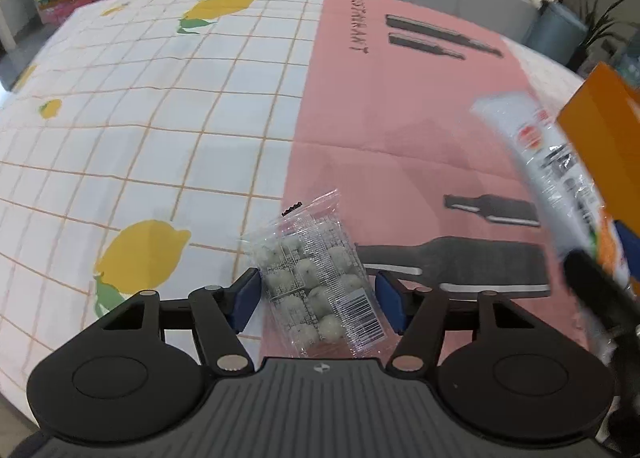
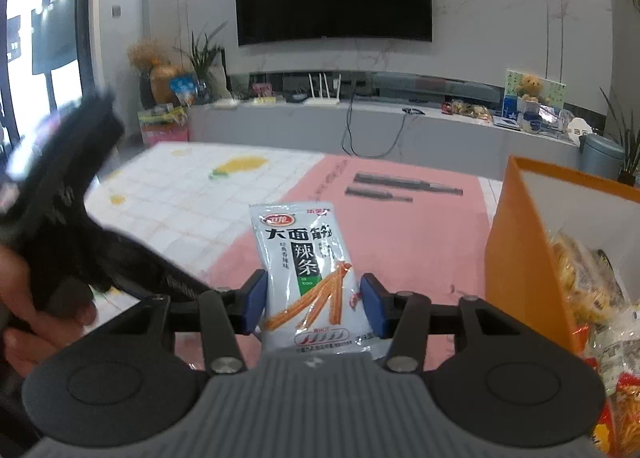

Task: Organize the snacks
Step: 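Carry both packs over the orange box with both tools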

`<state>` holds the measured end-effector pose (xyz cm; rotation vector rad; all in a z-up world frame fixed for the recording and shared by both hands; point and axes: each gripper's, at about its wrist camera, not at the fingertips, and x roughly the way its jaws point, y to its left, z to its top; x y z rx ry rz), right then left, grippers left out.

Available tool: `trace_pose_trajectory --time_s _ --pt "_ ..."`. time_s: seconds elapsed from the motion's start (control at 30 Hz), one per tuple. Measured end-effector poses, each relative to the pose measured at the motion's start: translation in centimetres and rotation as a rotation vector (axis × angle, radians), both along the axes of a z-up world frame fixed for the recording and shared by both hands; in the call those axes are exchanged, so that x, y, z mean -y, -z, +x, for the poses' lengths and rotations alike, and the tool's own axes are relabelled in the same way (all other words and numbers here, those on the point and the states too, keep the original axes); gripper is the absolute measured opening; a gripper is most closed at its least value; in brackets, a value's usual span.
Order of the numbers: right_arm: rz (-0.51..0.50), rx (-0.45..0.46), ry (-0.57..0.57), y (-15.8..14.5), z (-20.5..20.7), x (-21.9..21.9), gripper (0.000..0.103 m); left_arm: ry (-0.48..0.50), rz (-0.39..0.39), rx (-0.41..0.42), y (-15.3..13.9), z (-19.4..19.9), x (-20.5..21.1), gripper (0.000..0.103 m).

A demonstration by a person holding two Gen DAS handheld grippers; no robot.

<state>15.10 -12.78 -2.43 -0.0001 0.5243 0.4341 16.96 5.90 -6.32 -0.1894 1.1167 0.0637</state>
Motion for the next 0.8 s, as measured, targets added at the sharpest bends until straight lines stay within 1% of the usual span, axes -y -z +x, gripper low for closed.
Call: trace_pose_trajectory --time_s 0.07,0.2,0.33,0.47,0.57,0.63,0.7,0.8 --pt "0.052 0.020 0.014 -1.8 -0.4 1.1 0.049 0.009 -0.028 0.019 -0.6 -0.3 0.0 0.071" --pt "0.104 0.074 0.049 -4.9 -1.2 3.3 0.049 0.037 -0.036 0.080 -2.3 -0.7 0.6 0.070" --pt "0.143 0.094 0.102 -7.4 -1.9 6.4 0.049 0.072 -0.086 0.131 -4.2 -1.5 1.5 0.070" --pt "0.141 0.102 0.185 -8.7 -2.4 10.2 0.049 0.126 -0.115 0.168 -6.0 -2.0 3.0 0.070" --pt "0.072 0.102 0.247 -8.9 -2.6 12.2 0.049 0.166 -0.128 0.192 -7.1 -2.0 4.2 0.070" --pt "0.070 0.052 0.303 -8.6 -2.1 13.8 0.049 0.200 -0.134 0.198 -7.7 -1.9 5.2 0.070" --pt "0.097 -0.007 0.352 -7.9 -1.4 15.3 0.049 0.236 -0.144 0.193 -8.0 -1.8 6.0 0.070" --pt "0.090 -0.086 0.408 -6.6 -0.3 16.3 0.049 0.272 -0.176 0.189 -8.4 -1.6 7.2 0.069"
